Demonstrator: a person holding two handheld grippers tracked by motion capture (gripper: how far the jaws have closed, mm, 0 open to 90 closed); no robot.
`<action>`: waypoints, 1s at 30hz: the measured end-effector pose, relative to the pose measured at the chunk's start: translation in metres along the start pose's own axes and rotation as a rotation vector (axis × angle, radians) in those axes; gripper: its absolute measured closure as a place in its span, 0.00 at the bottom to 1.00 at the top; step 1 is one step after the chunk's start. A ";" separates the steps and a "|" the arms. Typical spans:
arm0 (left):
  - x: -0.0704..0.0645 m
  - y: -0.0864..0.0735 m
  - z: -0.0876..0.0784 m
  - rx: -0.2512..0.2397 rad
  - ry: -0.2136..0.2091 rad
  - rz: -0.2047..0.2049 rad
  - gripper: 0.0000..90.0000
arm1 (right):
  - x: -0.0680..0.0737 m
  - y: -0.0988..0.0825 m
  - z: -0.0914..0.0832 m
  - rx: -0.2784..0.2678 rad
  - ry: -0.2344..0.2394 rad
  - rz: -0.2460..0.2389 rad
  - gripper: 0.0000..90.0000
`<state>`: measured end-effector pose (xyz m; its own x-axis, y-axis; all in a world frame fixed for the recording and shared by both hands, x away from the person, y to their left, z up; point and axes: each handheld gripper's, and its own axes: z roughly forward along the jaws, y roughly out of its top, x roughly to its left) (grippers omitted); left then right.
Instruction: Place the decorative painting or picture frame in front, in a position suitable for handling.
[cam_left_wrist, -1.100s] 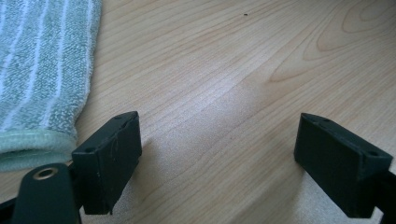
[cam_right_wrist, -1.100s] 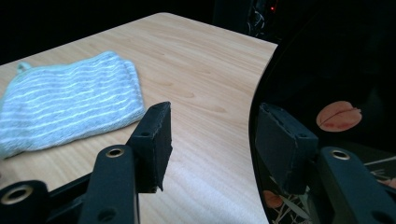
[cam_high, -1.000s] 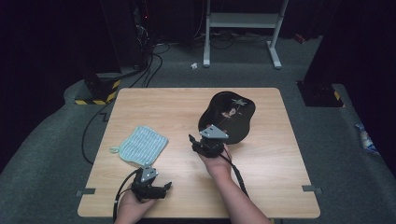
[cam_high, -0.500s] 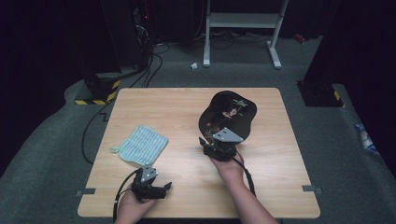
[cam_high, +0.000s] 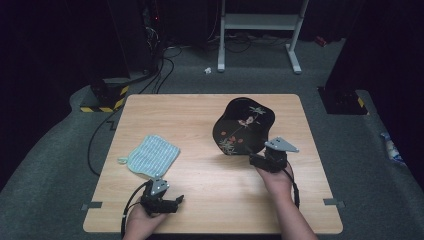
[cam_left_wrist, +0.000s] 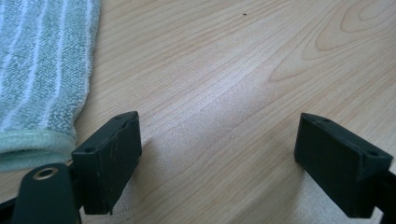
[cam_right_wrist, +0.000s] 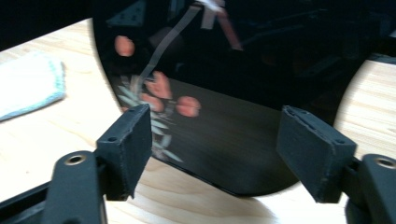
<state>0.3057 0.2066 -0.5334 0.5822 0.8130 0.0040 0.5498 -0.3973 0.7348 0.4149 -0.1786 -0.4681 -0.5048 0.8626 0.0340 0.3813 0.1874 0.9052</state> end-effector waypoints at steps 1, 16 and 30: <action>0.000 0.000 0.000 0.000 0.000 0.000 0.17 | -0.009 -0.001 0.000 0.003 -0.015 0.010 0.25; 0.000 0.000 0.000 0.000 0.000 0.000 0.17 | -0.038 0.007 0.024 0.009 -0.010 0.033 0.18; 0.000 0.000 0.000 -0.001 0.000 -0.001 0.17 | -0.031 -0.001 0.017 -0.008 0.031 0.004 0.27</action>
<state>0.3057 0.2066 -0.5335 0.5817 0.8134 0.0033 0.5500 -0.3963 0.7352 0.4436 -0.1979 -0.4772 -0.5275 0.8480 0.0507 0.3769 0.1801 0.9086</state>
